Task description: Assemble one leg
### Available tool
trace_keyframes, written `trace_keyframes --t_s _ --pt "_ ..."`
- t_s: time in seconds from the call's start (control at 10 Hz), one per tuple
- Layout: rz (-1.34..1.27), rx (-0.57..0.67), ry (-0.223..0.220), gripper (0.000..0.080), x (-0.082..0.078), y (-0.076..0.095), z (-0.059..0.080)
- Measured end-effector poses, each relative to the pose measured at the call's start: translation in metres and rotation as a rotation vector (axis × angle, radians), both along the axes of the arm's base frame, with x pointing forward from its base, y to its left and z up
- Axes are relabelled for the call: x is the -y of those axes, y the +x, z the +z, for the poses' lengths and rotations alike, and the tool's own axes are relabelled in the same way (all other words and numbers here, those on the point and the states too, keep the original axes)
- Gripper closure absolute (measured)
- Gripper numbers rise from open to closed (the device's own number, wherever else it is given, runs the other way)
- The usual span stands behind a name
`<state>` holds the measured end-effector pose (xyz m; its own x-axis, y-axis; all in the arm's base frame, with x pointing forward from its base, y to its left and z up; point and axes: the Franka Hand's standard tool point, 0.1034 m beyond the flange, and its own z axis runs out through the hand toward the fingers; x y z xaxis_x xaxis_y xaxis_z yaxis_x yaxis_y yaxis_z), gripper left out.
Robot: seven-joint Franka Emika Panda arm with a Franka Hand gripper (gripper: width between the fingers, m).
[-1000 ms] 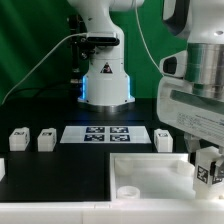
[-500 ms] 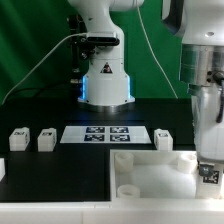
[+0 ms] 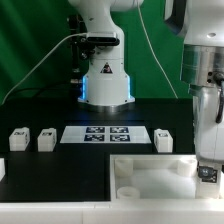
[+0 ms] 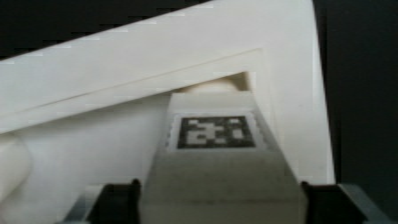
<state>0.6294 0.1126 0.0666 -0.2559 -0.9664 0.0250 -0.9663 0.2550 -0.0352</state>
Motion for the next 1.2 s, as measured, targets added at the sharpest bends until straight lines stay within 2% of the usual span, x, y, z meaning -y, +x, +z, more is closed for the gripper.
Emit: trace_keyframes --t_s 0.1,0.2,0.4,0.7,1.2 --pt "0.001 0.0 0.0 0.0273 0.0 0.0 0.0" --pt "0.001 0.0 0.0 0.0172 0.0 0.0 0.0" --pt "0.016 0.041 0.006 0.0156 -0.007 0.001 0.008" --pt "0.036 0.097 0.033 0.015 -0.015 -0.004 0.03" --pt "0.054 0.097 0.032 0.015 -0.018 -0.006 0.029"
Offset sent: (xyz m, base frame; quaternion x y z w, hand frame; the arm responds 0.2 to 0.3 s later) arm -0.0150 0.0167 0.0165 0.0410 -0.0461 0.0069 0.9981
